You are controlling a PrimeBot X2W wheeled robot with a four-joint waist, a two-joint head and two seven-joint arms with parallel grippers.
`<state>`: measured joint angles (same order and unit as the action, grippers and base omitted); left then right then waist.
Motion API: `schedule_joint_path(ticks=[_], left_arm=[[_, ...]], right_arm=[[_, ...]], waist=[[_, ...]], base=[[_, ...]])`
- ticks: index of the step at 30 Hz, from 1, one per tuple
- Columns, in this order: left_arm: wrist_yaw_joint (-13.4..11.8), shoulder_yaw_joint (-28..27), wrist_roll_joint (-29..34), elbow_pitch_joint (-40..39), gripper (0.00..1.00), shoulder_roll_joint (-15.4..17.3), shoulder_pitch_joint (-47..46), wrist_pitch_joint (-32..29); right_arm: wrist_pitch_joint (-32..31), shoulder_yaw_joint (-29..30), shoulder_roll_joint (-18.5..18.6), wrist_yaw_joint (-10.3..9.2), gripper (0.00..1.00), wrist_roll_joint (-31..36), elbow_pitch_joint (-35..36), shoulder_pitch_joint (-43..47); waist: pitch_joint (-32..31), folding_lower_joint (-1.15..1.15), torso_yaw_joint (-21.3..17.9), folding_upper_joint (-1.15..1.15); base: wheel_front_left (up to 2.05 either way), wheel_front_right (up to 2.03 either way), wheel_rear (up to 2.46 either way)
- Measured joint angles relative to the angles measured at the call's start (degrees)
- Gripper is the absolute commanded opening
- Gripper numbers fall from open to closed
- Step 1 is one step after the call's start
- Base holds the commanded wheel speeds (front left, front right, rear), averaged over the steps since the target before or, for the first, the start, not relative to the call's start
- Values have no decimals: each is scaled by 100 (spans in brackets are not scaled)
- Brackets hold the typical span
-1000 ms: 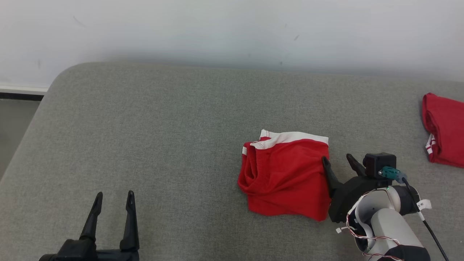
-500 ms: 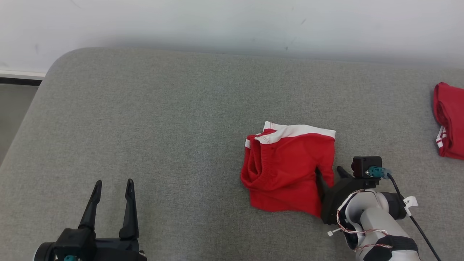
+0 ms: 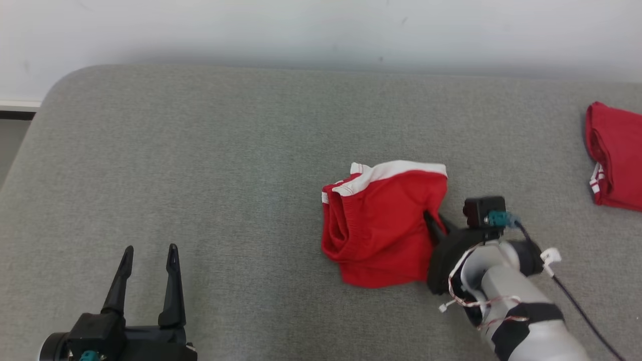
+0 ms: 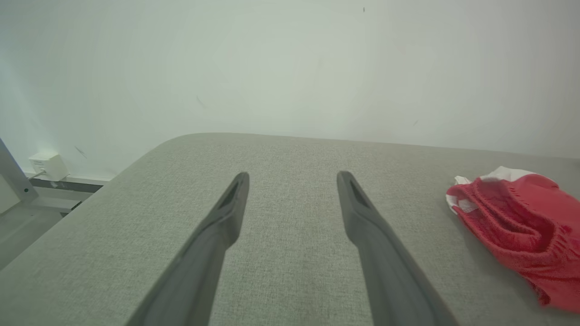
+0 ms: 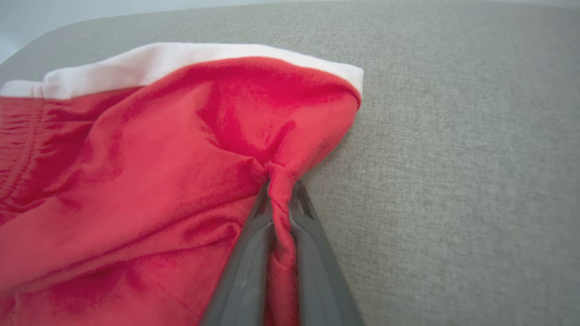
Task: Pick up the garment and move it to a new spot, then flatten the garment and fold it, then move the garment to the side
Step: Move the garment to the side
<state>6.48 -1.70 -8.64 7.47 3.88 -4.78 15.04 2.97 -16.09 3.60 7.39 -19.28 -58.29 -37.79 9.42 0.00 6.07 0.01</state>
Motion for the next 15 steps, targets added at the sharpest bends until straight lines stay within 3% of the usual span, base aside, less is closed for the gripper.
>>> schedule_joint_path(ticks=[10,15], left_arm=[[16,29,58,-170,100,49,-198,0],[58,63,63,-346,100,168,-436,1]], right_arm=[[-99,-891,738,1,0,56,467,-797],[-316,-1367,1471,7,0,-271,969,-1349]], waist=[[357,0,-338,0],[747,1,-610,0]], base=[[0,0,0],[0,0,0]])
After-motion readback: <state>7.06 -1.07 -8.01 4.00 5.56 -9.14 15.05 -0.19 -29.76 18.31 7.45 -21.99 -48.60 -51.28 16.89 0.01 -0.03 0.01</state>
